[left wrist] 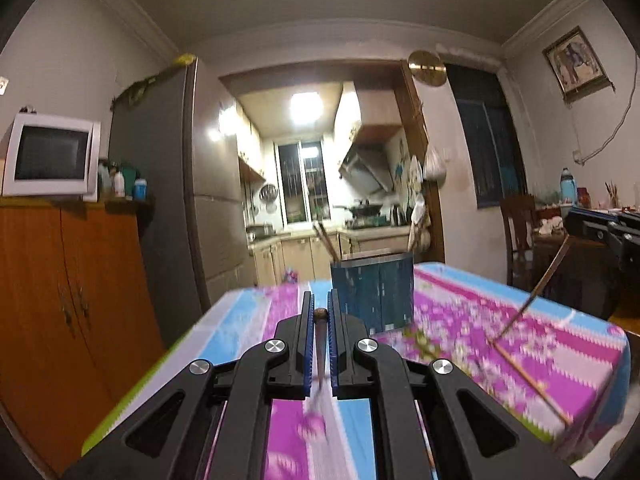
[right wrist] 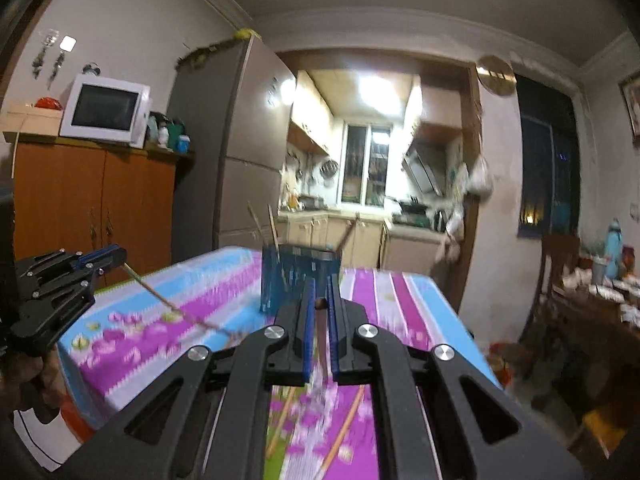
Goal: Organize utensils
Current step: 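Lift both held chopsticks and carry them above the blue slotted holder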
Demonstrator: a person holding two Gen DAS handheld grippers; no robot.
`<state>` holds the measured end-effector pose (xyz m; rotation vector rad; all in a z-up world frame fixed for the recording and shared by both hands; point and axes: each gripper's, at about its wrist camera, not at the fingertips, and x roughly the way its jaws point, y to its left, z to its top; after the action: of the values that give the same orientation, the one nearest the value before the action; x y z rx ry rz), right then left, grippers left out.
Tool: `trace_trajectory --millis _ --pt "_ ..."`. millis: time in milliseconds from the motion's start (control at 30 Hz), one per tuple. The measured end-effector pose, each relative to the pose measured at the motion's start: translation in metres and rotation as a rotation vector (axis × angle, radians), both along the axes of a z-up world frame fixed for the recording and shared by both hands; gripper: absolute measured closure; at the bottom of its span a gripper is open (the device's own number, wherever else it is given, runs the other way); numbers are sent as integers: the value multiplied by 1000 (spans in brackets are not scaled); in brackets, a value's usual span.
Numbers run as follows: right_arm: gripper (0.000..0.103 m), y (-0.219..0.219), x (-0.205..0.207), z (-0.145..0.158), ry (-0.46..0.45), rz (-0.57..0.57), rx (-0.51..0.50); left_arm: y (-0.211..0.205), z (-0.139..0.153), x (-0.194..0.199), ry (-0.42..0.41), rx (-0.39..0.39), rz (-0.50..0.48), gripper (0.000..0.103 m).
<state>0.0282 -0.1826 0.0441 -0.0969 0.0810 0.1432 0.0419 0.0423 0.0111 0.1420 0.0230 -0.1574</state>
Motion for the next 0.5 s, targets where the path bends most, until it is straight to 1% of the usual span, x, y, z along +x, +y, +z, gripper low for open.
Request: trace_trajectory --millis 133,267,367,500 --pt "98 -14 28 19 28 40 36 -5 18 19 -2 -14 -14 95" --pt "98 -27 52 31 70 54 44 -11 30 40 14 0 -29 95" --pt "98 -31 64 36 85 54 29 -15 38 52 21 6 -44 95" --pt "98 -31 72 37 106 65 45 -14 43 63 42 -4 -52 95"
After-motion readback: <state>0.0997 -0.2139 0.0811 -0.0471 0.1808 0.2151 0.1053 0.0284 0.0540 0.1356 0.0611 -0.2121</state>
